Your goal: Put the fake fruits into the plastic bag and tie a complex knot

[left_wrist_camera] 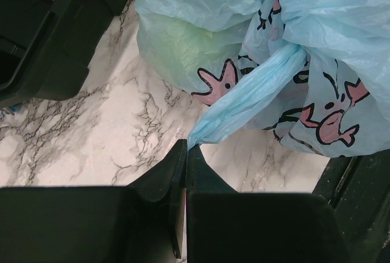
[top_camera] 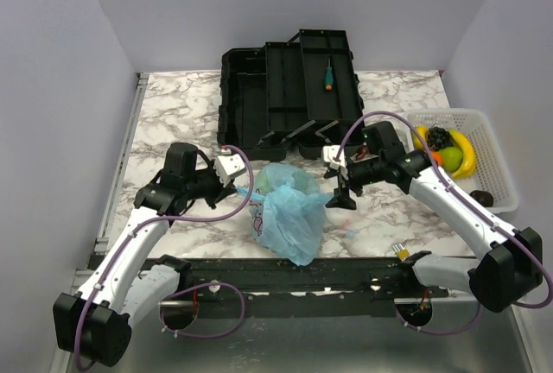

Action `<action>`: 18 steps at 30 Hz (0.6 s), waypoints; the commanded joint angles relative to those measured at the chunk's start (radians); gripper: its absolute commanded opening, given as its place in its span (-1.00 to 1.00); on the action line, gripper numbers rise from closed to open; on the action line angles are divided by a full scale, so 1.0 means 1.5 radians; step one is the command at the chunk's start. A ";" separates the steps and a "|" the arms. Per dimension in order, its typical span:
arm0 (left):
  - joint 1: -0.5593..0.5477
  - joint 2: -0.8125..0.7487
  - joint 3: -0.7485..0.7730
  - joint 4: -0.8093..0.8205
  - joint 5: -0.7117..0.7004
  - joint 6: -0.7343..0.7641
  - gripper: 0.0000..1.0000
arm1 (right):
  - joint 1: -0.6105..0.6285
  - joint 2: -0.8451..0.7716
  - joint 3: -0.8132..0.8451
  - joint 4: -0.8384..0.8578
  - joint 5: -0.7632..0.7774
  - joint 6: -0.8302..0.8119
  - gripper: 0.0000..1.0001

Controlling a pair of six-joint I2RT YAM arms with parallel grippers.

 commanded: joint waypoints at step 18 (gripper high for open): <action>-0.009 0.031 0.042 0.021 0.026 -0.032 -1.00 | 0.091 0.041 -0.060 0.109 0.093 -0.278 -0.07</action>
